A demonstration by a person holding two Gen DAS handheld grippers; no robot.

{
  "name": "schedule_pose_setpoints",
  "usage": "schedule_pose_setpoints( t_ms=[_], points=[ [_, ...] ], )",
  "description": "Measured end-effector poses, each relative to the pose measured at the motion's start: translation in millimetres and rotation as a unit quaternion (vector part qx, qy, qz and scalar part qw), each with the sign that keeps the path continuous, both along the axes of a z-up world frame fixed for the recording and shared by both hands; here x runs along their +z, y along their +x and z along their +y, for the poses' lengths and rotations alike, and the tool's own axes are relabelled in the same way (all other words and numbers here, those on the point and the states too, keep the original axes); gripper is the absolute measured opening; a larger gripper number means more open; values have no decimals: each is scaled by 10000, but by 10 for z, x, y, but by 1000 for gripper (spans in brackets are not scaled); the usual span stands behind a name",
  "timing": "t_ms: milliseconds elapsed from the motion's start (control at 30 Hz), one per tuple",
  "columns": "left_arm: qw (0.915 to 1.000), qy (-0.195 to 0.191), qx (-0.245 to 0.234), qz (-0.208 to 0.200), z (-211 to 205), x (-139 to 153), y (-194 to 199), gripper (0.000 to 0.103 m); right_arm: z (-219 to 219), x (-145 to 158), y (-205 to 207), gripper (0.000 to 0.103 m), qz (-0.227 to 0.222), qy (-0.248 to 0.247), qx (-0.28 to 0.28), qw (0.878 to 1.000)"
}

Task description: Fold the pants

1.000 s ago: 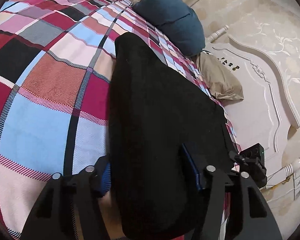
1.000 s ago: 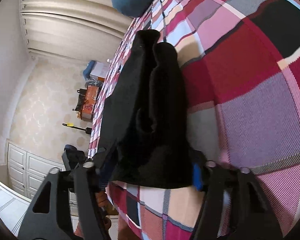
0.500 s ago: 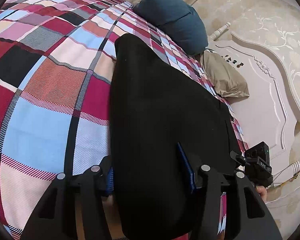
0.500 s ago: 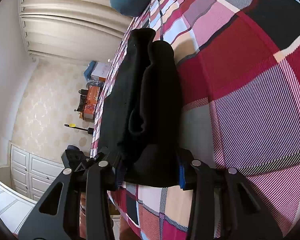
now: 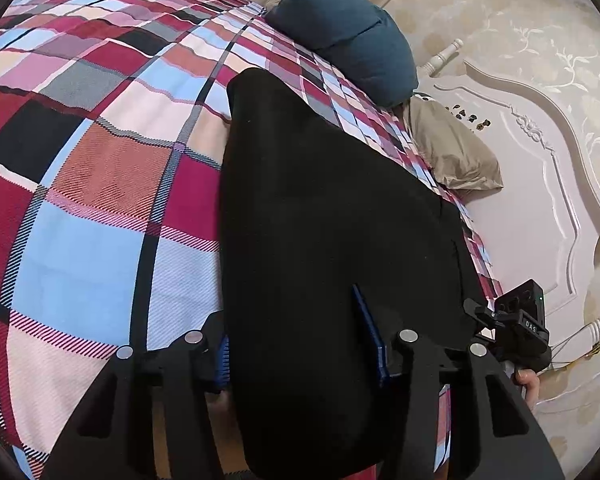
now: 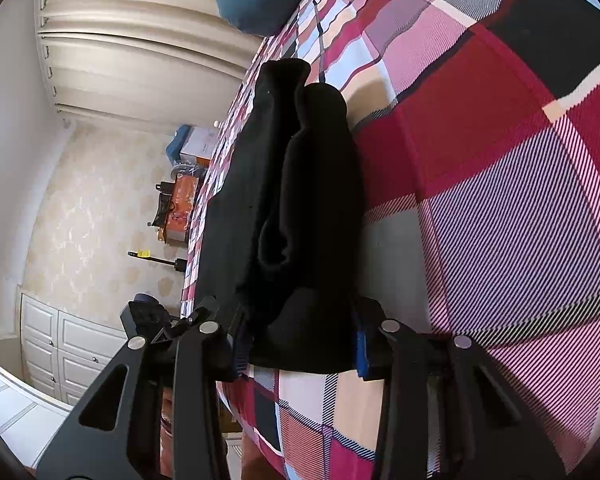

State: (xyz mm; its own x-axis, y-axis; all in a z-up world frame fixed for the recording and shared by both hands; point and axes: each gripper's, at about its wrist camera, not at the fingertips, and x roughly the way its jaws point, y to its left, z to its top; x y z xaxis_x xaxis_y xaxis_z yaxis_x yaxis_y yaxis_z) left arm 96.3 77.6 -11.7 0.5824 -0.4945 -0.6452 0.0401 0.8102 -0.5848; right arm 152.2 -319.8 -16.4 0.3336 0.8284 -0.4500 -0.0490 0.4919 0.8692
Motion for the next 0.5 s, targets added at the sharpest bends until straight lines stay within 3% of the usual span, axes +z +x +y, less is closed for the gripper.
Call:
schedule_pose_setpoints(
  t_ms=[500],
  points=[
    [9996,291,1,-14,-31,91,-58,47,-35,-3,-41,36,30,-2,-20,10000]
  ],
)
